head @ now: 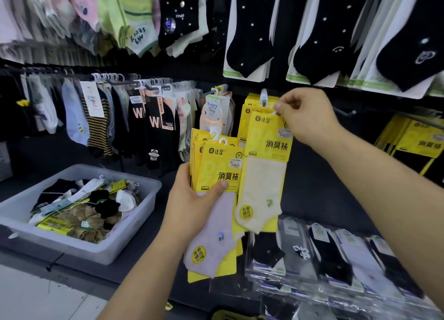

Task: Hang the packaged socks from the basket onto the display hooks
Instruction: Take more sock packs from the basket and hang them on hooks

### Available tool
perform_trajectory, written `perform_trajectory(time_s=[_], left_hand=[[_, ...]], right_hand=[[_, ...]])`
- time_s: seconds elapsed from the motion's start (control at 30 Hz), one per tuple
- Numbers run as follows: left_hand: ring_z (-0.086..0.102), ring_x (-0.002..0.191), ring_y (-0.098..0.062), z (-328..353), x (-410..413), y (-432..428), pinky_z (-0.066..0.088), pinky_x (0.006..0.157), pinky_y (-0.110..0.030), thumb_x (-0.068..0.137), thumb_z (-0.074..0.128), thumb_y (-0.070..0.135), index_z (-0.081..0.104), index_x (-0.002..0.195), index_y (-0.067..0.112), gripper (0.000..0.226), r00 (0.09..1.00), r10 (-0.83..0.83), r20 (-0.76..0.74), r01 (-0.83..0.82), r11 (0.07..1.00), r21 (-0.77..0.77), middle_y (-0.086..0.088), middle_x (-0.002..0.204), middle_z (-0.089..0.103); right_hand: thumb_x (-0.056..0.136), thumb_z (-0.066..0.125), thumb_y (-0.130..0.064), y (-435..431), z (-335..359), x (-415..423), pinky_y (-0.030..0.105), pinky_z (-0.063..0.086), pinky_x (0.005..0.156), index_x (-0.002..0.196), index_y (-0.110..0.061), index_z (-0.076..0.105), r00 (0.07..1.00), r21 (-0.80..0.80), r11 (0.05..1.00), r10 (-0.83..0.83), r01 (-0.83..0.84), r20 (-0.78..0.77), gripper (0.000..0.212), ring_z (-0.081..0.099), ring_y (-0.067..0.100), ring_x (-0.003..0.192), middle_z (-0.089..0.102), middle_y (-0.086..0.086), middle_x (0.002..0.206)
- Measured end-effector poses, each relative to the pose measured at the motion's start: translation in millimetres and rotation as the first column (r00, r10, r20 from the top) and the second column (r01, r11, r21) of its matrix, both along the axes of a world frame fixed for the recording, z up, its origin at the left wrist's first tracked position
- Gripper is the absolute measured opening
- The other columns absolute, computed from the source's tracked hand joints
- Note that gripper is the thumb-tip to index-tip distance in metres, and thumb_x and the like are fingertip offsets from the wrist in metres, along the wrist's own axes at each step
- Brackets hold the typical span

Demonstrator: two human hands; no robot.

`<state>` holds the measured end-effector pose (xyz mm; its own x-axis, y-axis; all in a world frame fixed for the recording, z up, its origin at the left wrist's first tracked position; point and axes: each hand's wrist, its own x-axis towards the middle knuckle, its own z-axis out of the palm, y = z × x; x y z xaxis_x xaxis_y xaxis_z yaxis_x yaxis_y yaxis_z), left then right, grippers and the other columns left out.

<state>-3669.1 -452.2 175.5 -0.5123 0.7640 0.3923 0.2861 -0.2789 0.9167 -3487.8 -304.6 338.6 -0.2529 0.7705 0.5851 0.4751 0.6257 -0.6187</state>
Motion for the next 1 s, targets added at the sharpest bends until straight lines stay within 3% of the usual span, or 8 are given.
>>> perform_trajectory(time_s=[0.1, 0.23, 0.37, 0.5, 0.6, 0.63, 0.77, 1.0], left_hand=[[0.068, 0.092, 0.016, -0.8, -8.7, -2.4, 0.048, 0.068, 0.001, 0.087, 0.087, 0.037, 0.055, 0.106, 0.053, 0.04, 0.998, 0.052, -0.031, -0.053, 0.999, -0.011, 0.038, 0.102, 0.071], [0.068, 0.089, 0.017, 0.6, -13.4, -5.4, 0.047, 0.066, 0.001, 0.087, 0.087, 0.035, 0.057, 0.108, 0.046, 0.038, 0.998, 0.07, 0.007, -0.07, 0.997, -0.011, 0.038, 0.099, 0.072], [0.072, 0.086, 0.011, 1.9, -11.1, -7.3, 0.051, 0.063, -0.004, 0.086, 0.087, 0.035, 0.059, 0.109, 0.04, 0.036, 0.997, 0.034, 0.062, -0.033, 0.999, -0.017, 0.033, 0.097, 0.075], [0.073, 0.085, 0.009, 3.5, -6.7, -9.7, 0.052, 0.063, -0.006, 0.086, 0.087, 0.033, 0.06, 0.108, 0.037, 0.035, 0.997, -0.004, 0.083, 0.006, 1.0, -0.019, 0.03, 0.097, 0.076], [0.075, 0.087, 0.005, 6.2, -1.5, -10.5, 0.054, 0.064, -0.009, 0.082, 0.087, 0.041, 0.061, 0.11, 0.036, 0.039, 0.991, -0.042, 0.125, 0.045, 0.999, -0.023, 0.026, 0.099, 0.078], [0.075, 0.087, 0.005, 7.4, 0.4, -10.6, 0.054, 0.063, -0.008, 0.078, 0.086, 0.045, 0.061, 0.111, 0.036, 0.042, 0.989, -0.051, 0.136, 0.054, 0.998, -0.019, 0.026, 0.099, 0.078], [0.075, 0.089, 0.005, 8.9, 6.4, -8.8, 0.057, 0.065, -0.014, 0.072, 0.085, 0.056, 0.06, 0.113, 0.039, 0.051, 0.987, -0.055, 0.153, 0.056, 0.998, -0.005, 0.027, 0.102, 0.077], [0.077, 0.096, -0.002, 5.7, 17.9, -5.6, 0.059, 0.068, -0.016, 0.062, 0.081, 0.07, 0.059, 0.12, 0.033, 0.073, 0.955, -0.126, 0.267, 0.131, 0.991, 0.0, 0.021, 0.107, 0.078]], right_hand=[[0.094, 0.066, -0.023, 10.1, 11.7, -9.4, 0.02, 0.045, 0.062, 0.086, -0.02, 0.072, 1.0, 0.032, 0.999, -0.028, 0.028, -0.006, 0.01, 0.06, 0.004, 0.07, 0.068, -0.007, 0.08], [0.093, 0.066, -0.02, 13.1, 9.3, -23.5, 0.007, 0.036, 0.053, 0.077, -0.025, 0.07, 0.997, 0.104, 0.994, -0.049, 0.044, 0.054, 0.017, 0.057, -0.004, 0.064, 0.064, -0.016, 0.072], [0.095, 0.062, -0.014, 16.7, -1.2, -25.3, 0.002, 0.038, 0.055, 0.093, -0.021, 0.076, 0.995, 0.095, 0.991, -0.093, 0.09, 0.025, 0.015, 0.06, -0.005, 0.071, 0.067, -0.016, 0.084], [0.093, 0.059, -0.012, 8.2, -13.1, -19.4, 0.035, 0.055, 0.082, 0.113, -0.02, 0.069, 0.992, 0.156, 0.98, -0.126, 0.124, 0.006, 0.023, 0.061, 0.017, 0.095, 0.067, -0.008, 0.098], [0.091, 0.06, -0.015, -11.0, -26.2, -16.6, 0.033, 0.051, 0.077, 0.099, -0.02, 0.066, 0.99, 0.185, 0.977, -0.086, 0.106, -0.114, 0.011, 0.059, 0.011, 0.086, 0.064, -0.008, 0.088], [0.09, 0.063, -0.02, -20.3, -33.0, -16.9, 0.027, 0.048, 0.071, 0.091, -0.02, 0.066, 0.99, 0.135, 0.989, -0.04, 0.059, -0.139, 0.002, 0.057, 0.004, 0.076, 0.064, -0.009, 0.082], [0.074, 0.078, -0.057, -54.8, -66.6, -21.0, 0.03, 0.051, 0.062, 0.081, -0.017, 0.068, 0.984, -0.272, 0.947, 0.158, -0.174, -0.079, 0.042, 0.059, 0.009, 0.065, 0.069, 0.002, 0.076], [0.082, 0.081, -0.031, -61.6, -92.8, -14.5, 0.025, 0.047, 0.045, 0.085, 0.002, 0.065, 0.941, -0.433, 0.847, 0.203, -0.307, -0.27, 0.037, 0.057, 0.014, 0.053, 0.071, 0.018, 0.079]])
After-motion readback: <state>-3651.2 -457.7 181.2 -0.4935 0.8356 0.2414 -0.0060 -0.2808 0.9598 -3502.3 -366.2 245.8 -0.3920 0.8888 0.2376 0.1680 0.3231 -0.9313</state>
